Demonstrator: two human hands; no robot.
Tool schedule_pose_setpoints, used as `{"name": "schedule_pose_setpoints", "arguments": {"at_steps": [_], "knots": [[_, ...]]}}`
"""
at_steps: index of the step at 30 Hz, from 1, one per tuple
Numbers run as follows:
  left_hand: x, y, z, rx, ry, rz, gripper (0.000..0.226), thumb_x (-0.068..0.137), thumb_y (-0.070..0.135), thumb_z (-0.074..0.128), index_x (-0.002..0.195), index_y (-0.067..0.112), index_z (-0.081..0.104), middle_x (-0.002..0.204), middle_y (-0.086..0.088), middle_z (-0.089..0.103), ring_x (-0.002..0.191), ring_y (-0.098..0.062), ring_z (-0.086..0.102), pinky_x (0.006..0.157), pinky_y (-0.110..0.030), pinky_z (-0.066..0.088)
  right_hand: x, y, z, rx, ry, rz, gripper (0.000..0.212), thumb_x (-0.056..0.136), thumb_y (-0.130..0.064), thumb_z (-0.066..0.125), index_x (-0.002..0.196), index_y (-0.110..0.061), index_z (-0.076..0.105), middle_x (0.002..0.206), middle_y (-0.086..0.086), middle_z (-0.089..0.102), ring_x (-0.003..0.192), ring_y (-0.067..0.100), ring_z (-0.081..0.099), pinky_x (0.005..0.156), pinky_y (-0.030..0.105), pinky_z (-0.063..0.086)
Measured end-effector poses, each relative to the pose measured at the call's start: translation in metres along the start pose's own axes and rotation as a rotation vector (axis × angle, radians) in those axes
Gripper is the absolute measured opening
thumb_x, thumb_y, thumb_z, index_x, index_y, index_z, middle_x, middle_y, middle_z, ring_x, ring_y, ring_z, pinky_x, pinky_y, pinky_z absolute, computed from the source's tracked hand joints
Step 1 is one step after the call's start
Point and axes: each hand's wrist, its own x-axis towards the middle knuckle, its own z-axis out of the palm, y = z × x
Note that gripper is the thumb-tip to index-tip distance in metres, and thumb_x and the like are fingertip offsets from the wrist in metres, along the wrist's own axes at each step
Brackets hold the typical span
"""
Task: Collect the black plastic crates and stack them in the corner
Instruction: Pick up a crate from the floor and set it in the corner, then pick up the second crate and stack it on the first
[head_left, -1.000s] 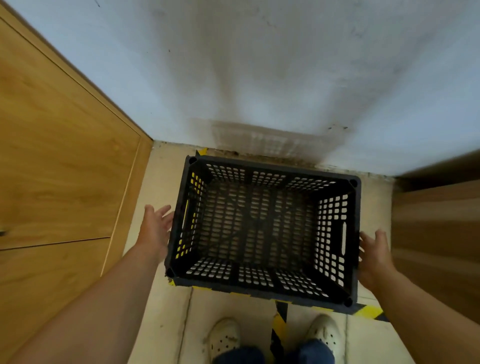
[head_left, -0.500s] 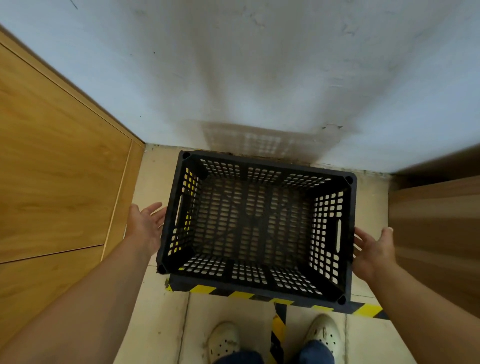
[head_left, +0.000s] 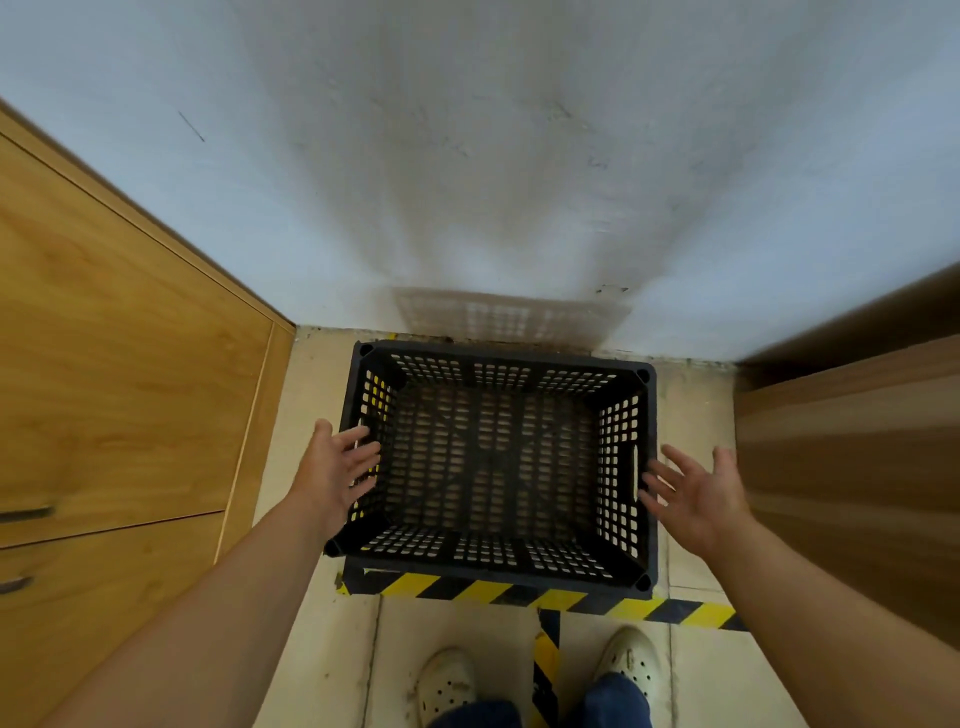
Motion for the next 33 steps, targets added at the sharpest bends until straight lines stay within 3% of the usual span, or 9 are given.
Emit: {"name": "schedule_pose_setpoints", "arguments": {"at_steps": [4,7,12,15,18,23,31,33], "knots": [[-0.055,0.009,0.028,0.052,-0.127,0.014,0.061,0.100,0.050,0.018,0.136,0.008,0.045,0.131,-0.016,0.054,0.119,-0.028,0.051,0.100,-0.041,0.039,-0.053,-0.007,0.010,0.011,-0.105,0.010,0.068,0.096,-0.056,0.016,0.142,-0.011,0.037,0.145,0.019,0.040,0.125,0.031,0.044,0.109,0.046,0.030],[-0.098,0.012,0.038,0.127,-0.179,0.048,0.053,0.100,0.045,0.028,0.128,0.008,0.051,0.121,-0.012,0.060,0.108,-0.024,0.057,0.093,-0.038,0.044,-0.100,-0.007,0.013,-0.064,-0.119,0.030,0.057,0.100,-0.045,0.024,0.140,-0.007,0.039,0.140,0.018,0.046,0.115,0.029,0.048,0.108,0.044,0.033],[-0.175,0.014,0.043,0.204,-0.222,0.074,0.044,0.100,0.044,0.030,0.111,0.013,0.058,0.107,-0.007,0.065,0.097,-0.019,0.061,0.077,-0.031,0.048,-0.182,-0.001,-0.005,-0.169,-0.106,0.046,0.045,0.100,-0.034,0.036,0.131,-0.003,0.047,0.109,0.014,0.059,0.098,0.026,0.057,0.096,0.041,0.043],[-0.220,0.012,0.044,0.274,-0.252,0.090,0.041,0.100,0.043,0.031,0.106,0.014,0.061,0.107,-0.008,0.066,0.098,-0.020,0.062,0.078,-0.032,0.049,-0.229,0.004,-0.030,-0.185,-0.056,0.034,0.039,0.099,-0.031,0.041,0.122,-0.002,0.053,0.107,0.015,0.061,0.092,0.026,0.059,0.081,0.037,0.048],[-0.259,0.010,0.049,0.304,-0.282,0.099,0.044,0.100,0.041,0.032,0.114,0.010,0.059,0.105,-0.009,0.066,0.098,-0.023,0.062,0.080,-0.034,0.049,-0.275,0.010,-0.059,-0.174,-0.006,-0.002,0.033,0.099,-0.028,0.041,0.111,-0.002,0.057,0.100,0.014,0.063,0.089,0.025,0.060,0.071,0.034,0.049],[-0.323,-0.006,0.072,0.408,-0.362,0.102,0.046,0.100,0.040,0.033,0.121,0.006,0.056,0.108,-0.011,0.065,0.100,-0.024,0.061,0.086,-0.036,0.048,-0.342,0.024,-0.118,-0.048,0.096,-0.036,0.023,0.097,-0.020,0.044,0.093,-0.005,0.060,0.091,0.012,0.064,0.080,0.022,0.060,0.068,0.032,0.048],[-0.414,-0.068,0.126,0.588,-0.506,0.086,0.045,0.099,0.036,0.038,0.123,0.003,0.056,0.106,-0.010,0.065,0.099,-0.023,0.061,0.080,-0.034,0.049,-0.428,0.060,-0.233,0.161,0.227,-0.080,0.013,0.092,-0.016,0.051,0.088,-0.007,0.059,0.086,0.011,0.061,0.078,0.022,0.058,0.067,0.031,0.046],[-0.437,-0.091,0.138,0.622,-0.534,0.060,0.045,0.099,0.035,0.039,0.125,0.001,0.055,0.110,-0.012,0.065,0.101,-0.024,0.060,0.088,-0.038,0.048,-0.446,0.070,-0.266,0.220,0.254,-0.091,0.013,0.092,-0.015,0.050,0.089,-0.006,0.059,0.086,0.011,0.060,0.078,0.022,0.058,0.067,0.031,0.046]]}}
